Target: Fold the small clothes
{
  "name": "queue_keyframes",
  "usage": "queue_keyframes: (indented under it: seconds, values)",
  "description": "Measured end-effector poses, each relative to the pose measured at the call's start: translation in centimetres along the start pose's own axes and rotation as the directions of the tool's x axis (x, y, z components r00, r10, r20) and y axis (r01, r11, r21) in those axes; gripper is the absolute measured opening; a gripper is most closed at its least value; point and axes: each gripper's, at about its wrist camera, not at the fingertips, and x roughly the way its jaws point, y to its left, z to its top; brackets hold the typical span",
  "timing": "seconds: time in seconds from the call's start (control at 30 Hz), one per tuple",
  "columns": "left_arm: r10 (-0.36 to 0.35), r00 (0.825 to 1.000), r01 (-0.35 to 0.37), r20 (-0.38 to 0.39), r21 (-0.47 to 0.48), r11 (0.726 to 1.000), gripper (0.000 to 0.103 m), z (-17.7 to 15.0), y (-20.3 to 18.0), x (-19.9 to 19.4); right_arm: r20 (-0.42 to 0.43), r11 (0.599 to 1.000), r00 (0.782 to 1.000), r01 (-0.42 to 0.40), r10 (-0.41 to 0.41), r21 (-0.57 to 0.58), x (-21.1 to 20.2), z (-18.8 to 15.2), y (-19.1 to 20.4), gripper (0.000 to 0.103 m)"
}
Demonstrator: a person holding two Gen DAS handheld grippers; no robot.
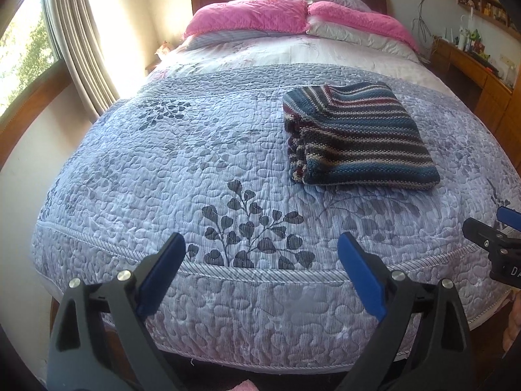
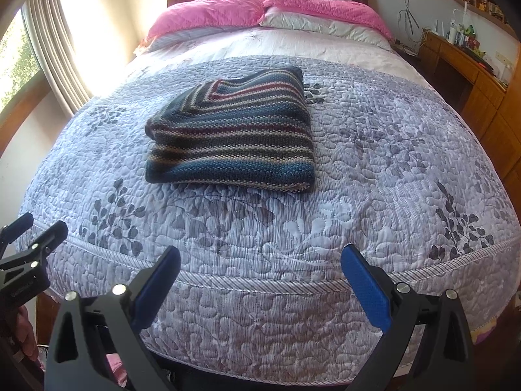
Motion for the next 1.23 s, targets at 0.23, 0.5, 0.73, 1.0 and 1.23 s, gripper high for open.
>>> queue_keyframes:
  seconds: [0.23,0.5,0.73,1.0,1.23]
  values:
    - [-0.002,1.000,0.001,-0.020,-0.006,1.000,0.094,-0.1,0.0,0.9,-0.017,1.000,1.000,0.003,-0.003,-0.009,0.8,0.0,0.3,0.099]
    - [0.004,1.000,-0.005,-0.028,-0.009,1.000,0.094,-0.1,0.1,1.3,-0.024,1.000,1.000,0.011,-0.011,-0.009,1.2,0.1,0.3,0.099]
    - [0.006,1.000,-0.006,-0.031,-0.011,1.000,0.094,-0.1,0.1,1.4,-0.024,1.000,1.000,0.018,-0.018,0.004,1.3,0.0,-0.1,0.099]
    - [0.006,0.999,-0.006,-0.032,-0.012,1.000,0.094,-0.2,0.1,1.4,-0.027,1.000,1.000,0.014,-0.014,-0.002,1.3,0.0,-0.1,0.099]
    - [0.009,0.999,-0.010,-0.031,-0.012,1.000,0.094,-0.2,0.1,1.5,-0.032,1.000,0.999,0.020,-0.020,0.003,1.4,-0.1,-0.2,0.099]
